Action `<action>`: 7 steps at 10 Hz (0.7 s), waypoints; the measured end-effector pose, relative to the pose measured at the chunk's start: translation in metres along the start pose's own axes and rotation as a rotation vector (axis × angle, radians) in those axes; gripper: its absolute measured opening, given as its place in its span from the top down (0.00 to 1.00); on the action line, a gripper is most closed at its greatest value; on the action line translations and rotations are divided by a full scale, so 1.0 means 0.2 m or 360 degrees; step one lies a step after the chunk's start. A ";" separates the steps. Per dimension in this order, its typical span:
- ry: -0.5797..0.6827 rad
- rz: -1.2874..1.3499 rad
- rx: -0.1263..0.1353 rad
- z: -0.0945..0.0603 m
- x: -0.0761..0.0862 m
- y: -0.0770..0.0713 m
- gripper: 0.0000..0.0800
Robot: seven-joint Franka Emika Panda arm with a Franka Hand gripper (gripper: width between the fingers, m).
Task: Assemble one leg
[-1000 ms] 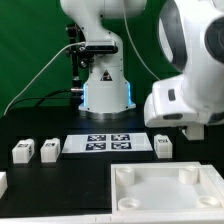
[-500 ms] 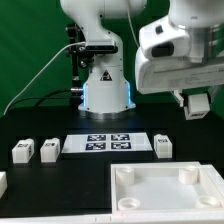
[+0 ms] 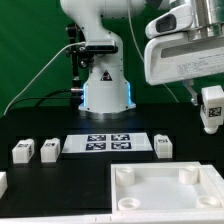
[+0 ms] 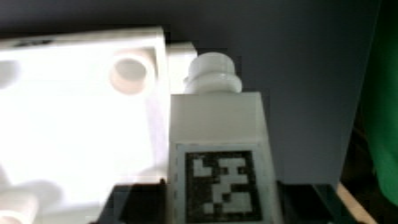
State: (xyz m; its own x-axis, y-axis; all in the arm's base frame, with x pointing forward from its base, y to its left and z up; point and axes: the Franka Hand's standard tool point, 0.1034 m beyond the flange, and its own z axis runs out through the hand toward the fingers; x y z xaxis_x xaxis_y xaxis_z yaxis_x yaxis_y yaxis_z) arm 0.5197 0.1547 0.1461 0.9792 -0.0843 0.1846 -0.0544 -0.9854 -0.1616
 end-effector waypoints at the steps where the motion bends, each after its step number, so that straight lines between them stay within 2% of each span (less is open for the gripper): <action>1: 0.0088 -0.0056 -0.0014 -0.05 0.11 0.06 0.64; 2: 0.0235 -0.0072 -0.0013 -0.09 0.27 0.09 0.64; 3: 0.0418 -0.0104 0.0015 -0.10 0.38 0.05 0.64; 4: 0.0446 -0.0123 0.0021 -0.07 0.39 0.04 0.64; 7: 0.0436 -0.0119 0.0022 -0.07 0.38 0.05 0.64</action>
Offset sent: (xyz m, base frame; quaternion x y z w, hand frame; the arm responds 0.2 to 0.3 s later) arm 0.0736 -0.0178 0.0068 -0.0962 0.2003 -0.0982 0.9701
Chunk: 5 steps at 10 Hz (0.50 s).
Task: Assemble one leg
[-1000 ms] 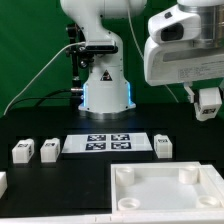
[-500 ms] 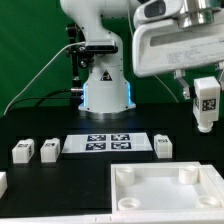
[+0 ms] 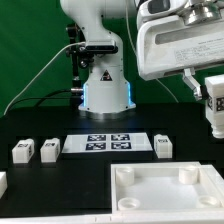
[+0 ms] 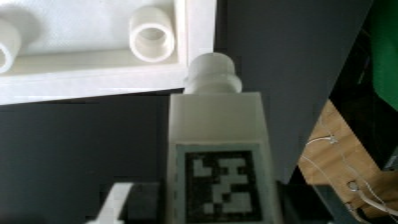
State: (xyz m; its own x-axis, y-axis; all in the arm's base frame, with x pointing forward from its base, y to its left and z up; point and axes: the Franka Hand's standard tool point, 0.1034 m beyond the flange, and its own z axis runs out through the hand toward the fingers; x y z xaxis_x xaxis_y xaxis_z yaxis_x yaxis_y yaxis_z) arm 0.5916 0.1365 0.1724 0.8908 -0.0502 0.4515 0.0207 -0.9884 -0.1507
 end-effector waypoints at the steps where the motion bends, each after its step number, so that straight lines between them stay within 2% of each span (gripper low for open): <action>1: -0.0019 -0.0054 -0.0011 0.01 0.00 0.02 0.64; 2: -0.0068 -0.0100 -0.0045 0.05 0.01 0.08 0.64; 3: -0.0070 -0.0138 -0.0069 0.08 0.07 0.12 0.64; 5: -0.0032 -0.0184 -0.0071 0.17 0.07 0.13 0.64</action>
Offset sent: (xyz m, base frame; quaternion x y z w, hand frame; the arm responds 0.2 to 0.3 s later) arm 0.0483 -0.0346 -0.0187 -0.0984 0.0199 -0.1096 0.9889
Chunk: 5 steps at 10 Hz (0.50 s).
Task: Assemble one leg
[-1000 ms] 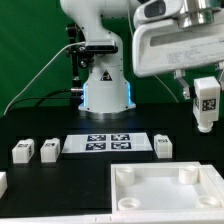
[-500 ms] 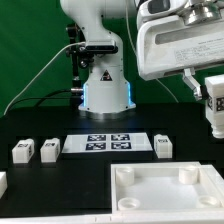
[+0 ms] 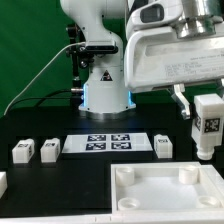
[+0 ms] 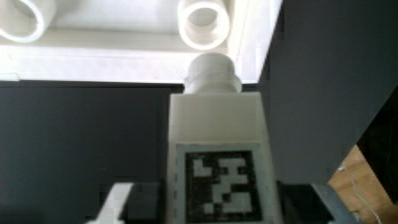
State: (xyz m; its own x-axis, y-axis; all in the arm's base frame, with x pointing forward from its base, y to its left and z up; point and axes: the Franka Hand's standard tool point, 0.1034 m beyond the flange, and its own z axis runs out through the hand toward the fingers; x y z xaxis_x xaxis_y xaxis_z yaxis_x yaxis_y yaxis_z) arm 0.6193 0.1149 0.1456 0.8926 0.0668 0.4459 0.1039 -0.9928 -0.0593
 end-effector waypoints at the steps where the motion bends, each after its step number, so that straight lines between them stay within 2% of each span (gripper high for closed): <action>1: -0.0006 0.0005 0.0001 0.00 -0.01 0.00 0.64; 3: -0.0008 0.0005 0.0001 0.00 -0.01 0.00 0.64; 4: 0.0050 0.0021 0.0012 0.01 -0.01 -0.03 0.64; 5: 0.0142 0.0010 0.0036 0.06 -0.06 -0.10 0.64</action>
Offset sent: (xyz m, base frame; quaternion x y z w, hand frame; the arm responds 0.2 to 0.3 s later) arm 0.0000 0.0000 0.0000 0.0000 0.0000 0.0000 1.0000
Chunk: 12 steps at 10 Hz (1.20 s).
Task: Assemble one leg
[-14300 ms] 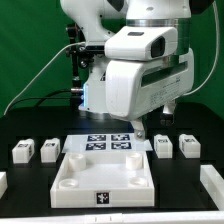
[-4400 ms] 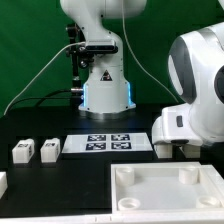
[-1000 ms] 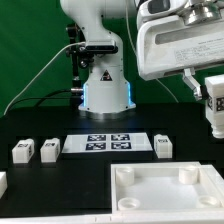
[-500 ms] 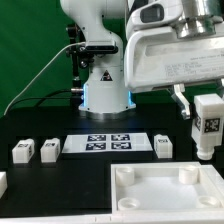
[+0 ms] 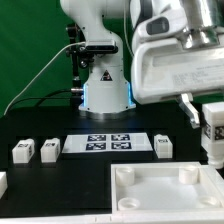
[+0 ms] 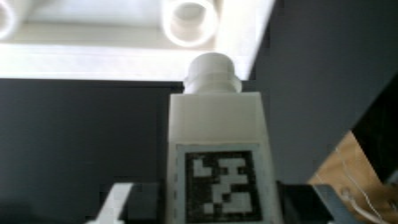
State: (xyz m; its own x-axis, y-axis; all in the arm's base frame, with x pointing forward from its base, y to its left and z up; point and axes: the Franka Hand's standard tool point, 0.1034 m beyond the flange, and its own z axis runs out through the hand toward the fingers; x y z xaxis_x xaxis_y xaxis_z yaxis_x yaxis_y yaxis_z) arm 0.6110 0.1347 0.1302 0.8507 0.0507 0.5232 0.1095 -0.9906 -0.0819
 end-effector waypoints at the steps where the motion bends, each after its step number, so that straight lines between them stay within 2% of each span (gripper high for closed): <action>1: 0.0004 -0.0009 -0.0008 0.04 -0.05 0.00 0.64; 2: 0.0009 -0.0005 -0.0024 0.06 -0.04 0.03 0.64; 5: -0.0010 0.0007 -0.0038 0.08 -0.06 0.06 0.64; 7: -0.0020 0.0014 -0.0047 0.13 -0.07 0.09 0.64; 10: -0.0014 -0.0003 -0.0063 0.17 -0.04 0.15 0.64; 12: -0.0013 -0.0005 -0.0063 0.19 -0.05 0.15 0.64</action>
Offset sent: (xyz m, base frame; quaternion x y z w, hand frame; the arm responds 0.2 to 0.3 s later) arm 0.0065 -0.0147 -0.0053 -0.0217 -0.0196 -0.0184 0.9994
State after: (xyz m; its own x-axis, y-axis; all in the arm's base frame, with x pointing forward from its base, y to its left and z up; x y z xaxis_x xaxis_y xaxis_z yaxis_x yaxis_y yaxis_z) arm 0.6260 0.1094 0.0902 0.8546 0.0546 0.5164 0.0918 -0.9947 -0.0467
